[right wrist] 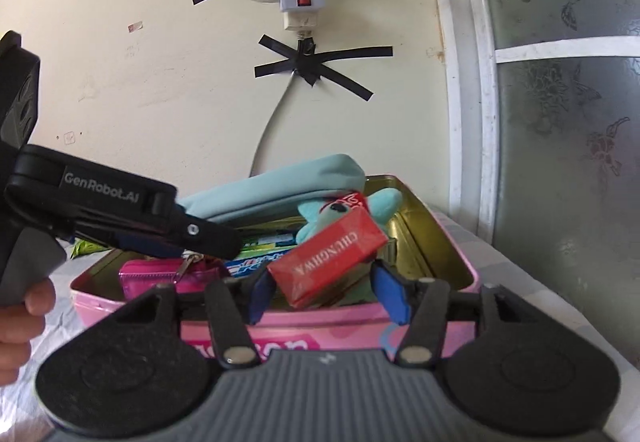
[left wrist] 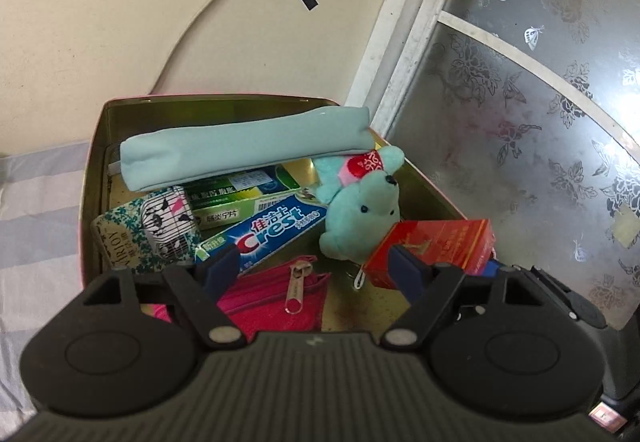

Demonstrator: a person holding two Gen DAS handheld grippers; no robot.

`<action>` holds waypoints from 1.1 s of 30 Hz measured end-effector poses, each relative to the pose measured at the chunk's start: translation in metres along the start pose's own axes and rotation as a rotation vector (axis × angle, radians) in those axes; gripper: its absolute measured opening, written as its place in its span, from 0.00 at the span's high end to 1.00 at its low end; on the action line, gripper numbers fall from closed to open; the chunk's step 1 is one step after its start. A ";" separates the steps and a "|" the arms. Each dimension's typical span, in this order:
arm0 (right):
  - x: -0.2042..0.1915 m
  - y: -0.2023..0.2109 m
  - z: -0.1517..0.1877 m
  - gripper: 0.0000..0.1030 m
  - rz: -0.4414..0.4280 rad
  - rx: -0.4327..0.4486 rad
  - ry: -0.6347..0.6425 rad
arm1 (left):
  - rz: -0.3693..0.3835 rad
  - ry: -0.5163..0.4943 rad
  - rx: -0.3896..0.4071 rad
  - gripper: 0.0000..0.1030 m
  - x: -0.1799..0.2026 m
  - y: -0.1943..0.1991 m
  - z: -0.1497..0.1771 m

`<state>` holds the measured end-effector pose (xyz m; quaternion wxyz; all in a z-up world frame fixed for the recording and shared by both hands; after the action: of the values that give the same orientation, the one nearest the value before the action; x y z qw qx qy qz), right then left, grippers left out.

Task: Organize objects
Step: 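Carry the red box into the pink tin and open the right gripper, then move the right gripper to the green wet-wipes pack and grasp it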

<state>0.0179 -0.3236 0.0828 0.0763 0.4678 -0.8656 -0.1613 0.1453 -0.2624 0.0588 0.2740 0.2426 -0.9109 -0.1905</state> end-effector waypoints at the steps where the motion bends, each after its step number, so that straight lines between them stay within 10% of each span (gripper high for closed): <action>1: 0.000 0.001 0.000 0.48 -0.005 0.000 -0.004 | 0.003 0.006 0.007 0.20 -0.001 0.004 0.001; 13: -0.074 0.008 -0.022 0.48 -0.109 0.015 0.081 | -0.036 0.019 0.115 0.20 -0.030 0.084 0.021; 33: -0.234 0.029 0.007 0.47 -0.392 -0.107 0.230 | -0.571 0.072 0.084 0.20 -0.200 0.199 0.090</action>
<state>0.1216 -0.1117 0.0909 0.1663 0.6374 -0.7342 -0.1645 0.1716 0.0277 0.0030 0.2311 0.5069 -0.8026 -0.2131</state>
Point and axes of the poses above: each gripper's, at about its wrist camera, not at the fingertips, and y roughly against the way its jaws point, x to its right, z to its underside, the point moved 1 cm from there along -y, roughly the way its jaws point, and after that the axes turned 13 degrees about z, right-handed, at the moved point
